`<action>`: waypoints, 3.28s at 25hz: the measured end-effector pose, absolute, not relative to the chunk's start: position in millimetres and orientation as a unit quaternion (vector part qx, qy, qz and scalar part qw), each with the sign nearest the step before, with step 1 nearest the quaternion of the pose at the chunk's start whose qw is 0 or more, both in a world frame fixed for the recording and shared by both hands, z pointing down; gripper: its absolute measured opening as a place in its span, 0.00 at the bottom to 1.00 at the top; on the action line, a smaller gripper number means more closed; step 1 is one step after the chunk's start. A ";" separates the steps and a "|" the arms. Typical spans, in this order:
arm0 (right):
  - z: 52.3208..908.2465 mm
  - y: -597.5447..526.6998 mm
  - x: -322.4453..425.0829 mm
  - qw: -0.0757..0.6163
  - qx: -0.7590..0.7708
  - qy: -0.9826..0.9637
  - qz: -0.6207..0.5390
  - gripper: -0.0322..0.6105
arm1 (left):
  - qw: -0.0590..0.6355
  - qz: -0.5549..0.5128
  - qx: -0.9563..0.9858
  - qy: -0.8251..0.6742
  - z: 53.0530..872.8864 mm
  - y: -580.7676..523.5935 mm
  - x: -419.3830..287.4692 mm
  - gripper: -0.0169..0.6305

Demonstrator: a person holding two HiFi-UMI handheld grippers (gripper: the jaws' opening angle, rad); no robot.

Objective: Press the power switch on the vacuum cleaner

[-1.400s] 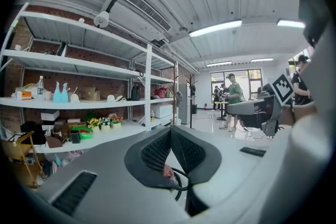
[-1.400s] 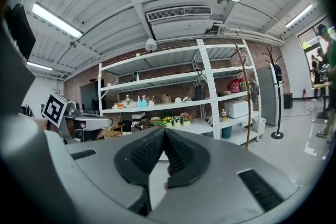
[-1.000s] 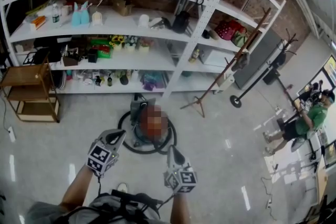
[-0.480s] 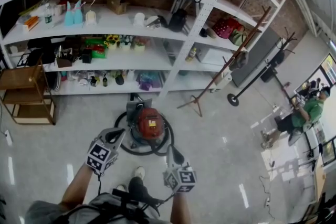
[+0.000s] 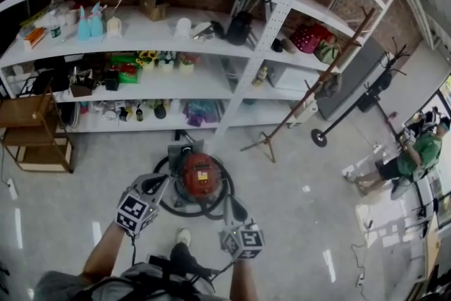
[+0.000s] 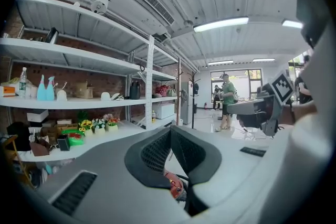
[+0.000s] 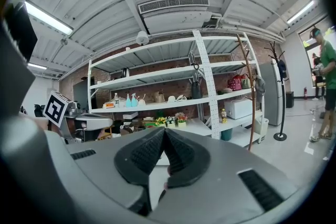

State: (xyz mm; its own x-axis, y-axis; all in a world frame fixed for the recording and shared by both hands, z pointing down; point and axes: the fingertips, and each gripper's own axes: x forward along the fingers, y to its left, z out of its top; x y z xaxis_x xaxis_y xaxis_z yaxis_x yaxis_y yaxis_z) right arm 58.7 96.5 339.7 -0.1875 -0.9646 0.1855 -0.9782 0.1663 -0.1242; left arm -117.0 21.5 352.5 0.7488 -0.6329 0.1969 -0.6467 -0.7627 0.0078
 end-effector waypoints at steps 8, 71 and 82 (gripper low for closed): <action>340.0 31.7 103.8 0.037 0.623 -0.773 0.114 0.07 | 0.037 0.095 0.930 -0.354 350.4 -37.4 -75.0 0.04; 536.4 -122.2 157.2 0.083 0.568 -0.781 0.245 0.07 | 0.122 0.189 0.907 -0.356 530.1 -183.7 -15.3 0.04; 607.6 -120.5 142.2 0.091 0.560 -0.780 0.266 0.07 | 0.147 0.198 0.902 -0.354 596.0 -180.1 -19.8 0.04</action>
